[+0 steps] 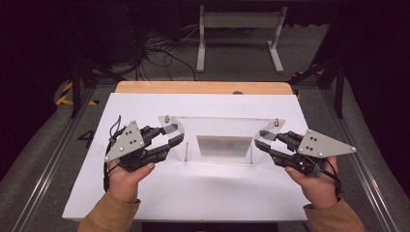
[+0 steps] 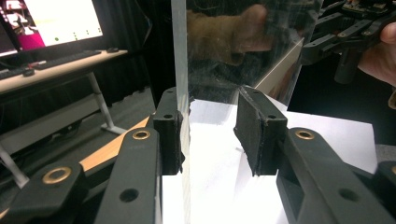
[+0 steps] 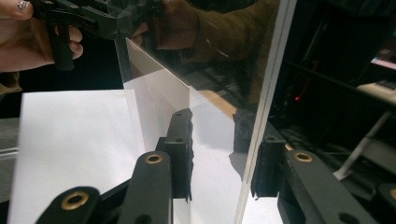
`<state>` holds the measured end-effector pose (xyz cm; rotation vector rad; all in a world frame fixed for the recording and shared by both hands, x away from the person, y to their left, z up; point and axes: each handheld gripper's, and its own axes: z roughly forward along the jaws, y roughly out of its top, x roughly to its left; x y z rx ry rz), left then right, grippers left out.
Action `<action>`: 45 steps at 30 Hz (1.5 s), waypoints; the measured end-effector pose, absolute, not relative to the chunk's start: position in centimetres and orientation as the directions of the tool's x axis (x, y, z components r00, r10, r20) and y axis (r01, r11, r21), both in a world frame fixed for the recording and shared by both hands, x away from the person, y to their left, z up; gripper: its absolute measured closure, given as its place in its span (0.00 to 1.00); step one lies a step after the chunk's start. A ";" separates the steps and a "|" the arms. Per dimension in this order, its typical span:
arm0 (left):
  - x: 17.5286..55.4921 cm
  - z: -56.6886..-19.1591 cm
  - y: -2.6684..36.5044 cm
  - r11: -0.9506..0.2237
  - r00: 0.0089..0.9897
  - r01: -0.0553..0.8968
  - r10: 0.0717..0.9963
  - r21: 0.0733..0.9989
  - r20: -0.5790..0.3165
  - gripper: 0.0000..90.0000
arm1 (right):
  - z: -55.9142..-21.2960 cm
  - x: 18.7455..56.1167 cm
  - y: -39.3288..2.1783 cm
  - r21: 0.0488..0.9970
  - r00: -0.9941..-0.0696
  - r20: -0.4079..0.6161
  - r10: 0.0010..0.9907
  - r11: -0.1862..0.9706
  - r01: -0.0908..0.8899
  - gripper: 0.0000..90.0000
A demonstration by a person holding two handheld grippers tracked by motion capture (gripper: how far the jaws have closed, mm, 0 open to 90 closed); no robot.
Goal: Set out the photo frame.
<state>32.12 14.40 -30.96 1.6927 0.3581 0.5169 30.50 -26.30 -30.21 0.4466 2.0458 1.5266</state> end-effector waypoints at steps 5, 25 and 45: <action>32.3 -30.9 14.2 -0.164 0.855 -0.038 0.504 0.986 0.117 0.71 | -30.5 30.9 -26.7 0.963 -0.812 -0.167 0.560 0.270 -0.012 0.72; 35.9 -32.1 12.5 -0.105 0.844 0.037 0.536 0.994 0.025 0.54 | -31.3 34.2 -26.7 0.981 -0.778 -0.131 0.614 0.195 -0.011 0.64; 37.5 -34.1 13.9 -0.101 0.803 0.161 0.592 0.982 -0.071 0.37 | -32.1 37.2 -26.5 0.983 -0.750 -0.086 0.656 0.178 0.044 0.53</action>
